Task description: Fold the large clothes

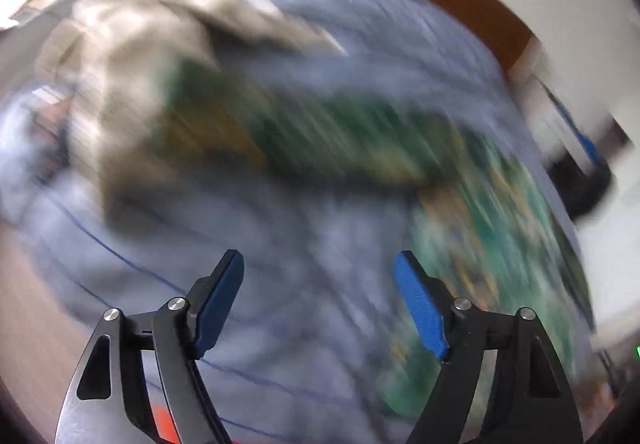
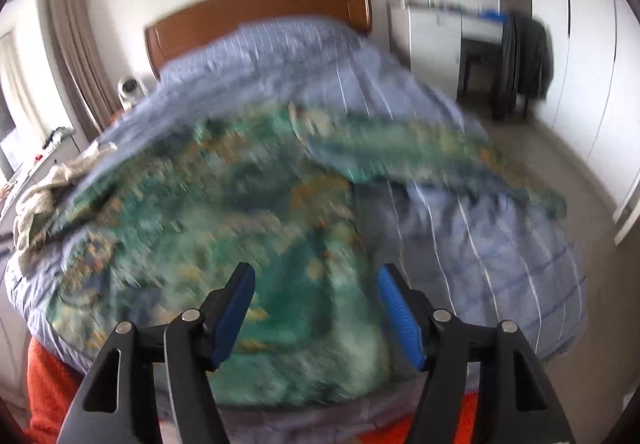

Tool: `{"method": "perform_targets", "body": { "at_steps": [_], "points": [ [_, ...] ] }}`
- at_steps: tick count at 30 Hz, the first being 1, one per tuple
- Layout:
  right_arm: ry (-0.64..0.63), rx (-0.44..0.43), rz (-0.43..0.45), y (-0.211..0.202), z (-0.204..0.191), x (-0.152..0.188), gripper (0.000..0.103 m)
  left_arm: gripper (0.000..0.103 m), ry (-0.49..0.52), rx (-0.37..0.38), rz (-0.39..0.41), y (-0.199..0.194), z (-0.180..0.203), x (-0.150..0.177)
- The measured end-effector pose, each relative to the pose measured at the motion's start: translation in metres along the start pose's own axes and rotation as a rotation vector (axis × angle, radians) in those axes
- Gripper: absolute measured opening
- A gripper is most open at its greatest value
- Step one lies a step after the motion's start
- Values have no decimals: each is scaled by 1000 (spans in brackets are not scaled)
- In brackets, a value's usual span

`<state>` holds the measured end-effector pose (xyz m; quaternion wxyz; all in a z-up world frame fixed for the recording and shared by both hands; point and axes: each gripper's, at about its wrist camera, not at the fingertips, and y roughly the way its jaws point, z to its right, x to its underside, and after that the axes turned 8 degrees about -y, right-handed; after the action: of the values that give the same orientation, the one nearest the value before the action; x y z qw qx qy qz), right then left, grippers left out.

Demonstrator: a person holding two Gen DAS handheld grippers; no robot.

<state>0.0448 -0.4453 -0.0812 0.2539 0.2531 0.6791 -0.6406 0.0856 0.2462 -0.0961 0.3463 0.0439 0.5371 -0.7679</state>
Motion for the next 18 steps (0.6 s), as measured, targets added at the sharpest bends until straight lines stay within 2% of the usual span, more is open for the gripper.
{"method": "perform_targets", "body": {
  "at_steps": [2,3,5,6,7,9,11,12,13,14,15,16,18],
  "points": [
    [31,-13,-94,20,24,14,66,80,70,42,-132,35,22,29],
    [56,-19,-143,30,37,22,66,80,123,40,-181,53,36,45],
    [92,-53,-215,46,54,33,66,80,189,1,-230,74,49,61],
    [109,-78,-236,51,60,37,66,81,193,-6,-247,82,51,63],
    [113,-103,-241,55,62,40,66,89,189,6,-251,84,51,65],
    [123,-171,-255,66,63,45,66,96,179,42,-239,88,55,68],
    [120,-257,-278,78,59,50,66,96,177,49,-255,97,61,70],
    [111,-265,-286,83,57,52,66,94,181,49,-264,100,64,71],
    [99,-268,-290,86,54,53,66,77,186,52,-266,100,65,72],
    [93,-281,-291,88,52,53,64,65,195,68,-277,101,68,77],
    [94,-294,-289,87,51,53,43,40,191,92,-293,99,70,80],
    [94,-307,-290,85,51,52,26,25,175,121,-301,95,68,82],
    [69,-296,-284,80,47,47,16,18,164,136,-298,90,70,85]
  ]
}}
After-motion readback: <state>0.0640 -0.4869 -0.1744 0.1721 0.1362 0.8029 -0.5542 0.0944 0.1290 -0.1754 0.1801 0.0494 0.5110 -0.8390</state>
